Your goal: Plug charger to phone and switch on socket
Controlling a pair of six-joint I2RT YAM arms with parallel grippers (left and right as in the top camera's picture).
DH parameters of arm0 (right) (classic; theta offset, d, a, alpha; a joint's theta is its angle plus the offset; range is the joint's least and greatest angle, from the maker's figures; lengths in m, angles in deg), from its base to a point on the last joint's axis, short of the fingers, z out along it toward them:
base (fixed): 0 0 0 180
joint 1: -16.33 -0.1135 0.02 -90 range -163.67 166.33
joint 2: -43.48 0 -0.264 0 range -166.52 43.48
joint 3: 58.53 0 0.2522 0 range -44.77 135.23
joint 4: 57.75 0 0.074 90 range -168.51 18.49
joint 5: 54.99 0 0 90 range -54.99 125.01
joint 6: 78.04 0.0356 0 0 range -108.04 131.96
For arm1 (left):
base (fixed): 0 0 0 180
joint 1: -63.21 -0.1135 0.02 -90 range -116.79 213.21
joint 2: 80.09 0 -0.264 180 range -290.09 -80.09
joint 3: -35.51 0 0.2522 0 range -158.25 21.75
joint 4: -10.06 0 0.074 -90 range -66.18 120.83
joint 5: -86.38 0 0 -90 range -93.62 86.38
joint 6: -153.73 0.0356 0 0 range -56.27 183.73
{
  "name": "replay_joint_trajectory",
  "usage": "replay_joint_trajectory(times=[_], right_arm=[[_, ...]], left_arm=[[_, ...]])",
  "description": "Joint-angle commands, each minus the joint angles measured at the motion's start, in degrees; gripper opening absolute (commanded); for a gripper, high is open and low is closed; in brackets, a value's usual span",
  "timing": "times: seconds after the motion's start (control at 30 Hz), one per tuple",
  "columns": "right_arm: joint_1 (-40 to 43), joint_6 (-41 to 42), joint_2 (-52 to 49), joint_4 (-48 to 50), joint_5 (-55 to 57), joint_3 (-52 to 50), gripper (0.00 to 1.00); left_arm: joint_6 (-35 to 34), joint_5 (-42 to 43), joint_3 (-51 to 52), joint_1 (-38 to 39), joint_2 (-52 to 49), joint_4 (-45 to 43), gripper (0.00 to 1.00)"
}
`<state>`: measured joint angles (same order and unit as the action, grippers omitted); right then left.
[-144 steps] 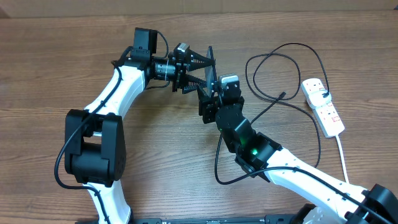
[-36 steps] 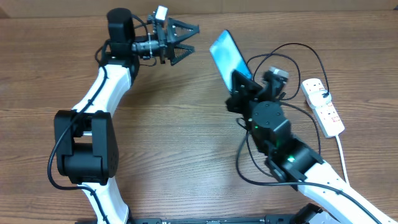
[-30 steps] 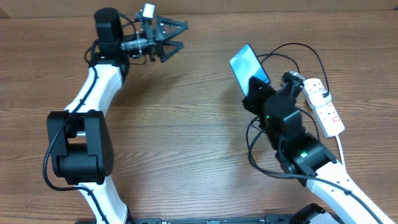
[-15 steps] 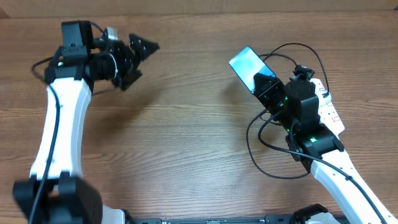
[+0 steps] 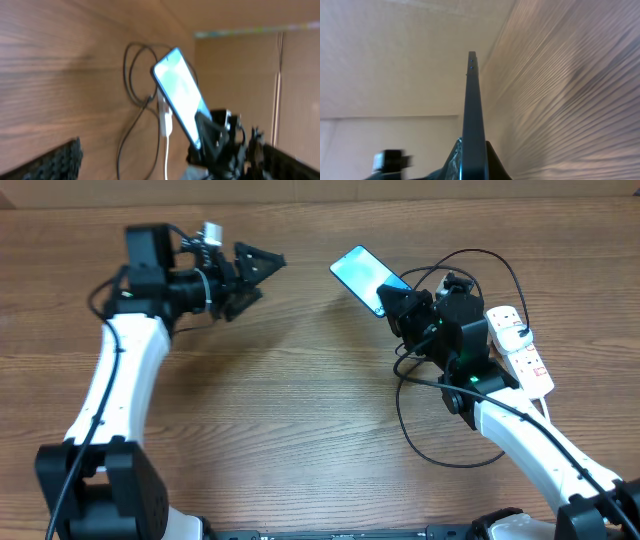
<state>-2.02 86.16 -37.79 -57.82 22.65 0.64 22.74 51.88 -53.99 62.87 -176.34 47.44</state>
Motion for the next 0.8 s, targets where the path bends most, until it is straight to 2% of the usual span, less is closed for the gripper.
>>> replay_joint_trajectory(times=[0.0, 0.07, 0.13, 0.2, 0.3, 0.6, 0.77], right_arm=[[0.1, 12.4, 0.3, 4.6, -4.5, 0.7, 0.04], [-0.3, 15.9, 0.2, 7.3, -6.0, 0.7, 0.04], [-1.0, 18.9, 0.2, 8.8, -7.1, 0.7, 0.04], [-1.9, 21.2, 0.2, 9.2, -7.7, 0.7, 0.04], [-3.6, 21.9, 0.2, 9.2, -7.4, 0.7, 0.04], [-7.7, 20.3, 0.1, 9.2, -3.5, 0.7, 0.04], [-9.3, 20.3, 0.1, 9.2, -1.0, 0.7, 0.04]], left_arm=[[-13.8, 2.0, 6.1, 4.1, -0.4, -13.0, 1.00], [-18.5, -0.2, 8.6, 6.5, -0.4, -21.0, 1.00], [-20.9, -2.8, 9.6, 8.2, -0.4, -24.0, 1.00], [-23.4, -4.8, 9.8, 9.3, -0.4, -24.3, 1.00], [-29.2, -6.7, 9.8, 10.8, -0.4, -24.4, 0.94], [-40.2, -7.9, 9.8, 11.0, -0.4, -24.4, 0.62], [-45.2, -7.9, 9.8, 11.0, -0.4, -24.4, 0.56]])
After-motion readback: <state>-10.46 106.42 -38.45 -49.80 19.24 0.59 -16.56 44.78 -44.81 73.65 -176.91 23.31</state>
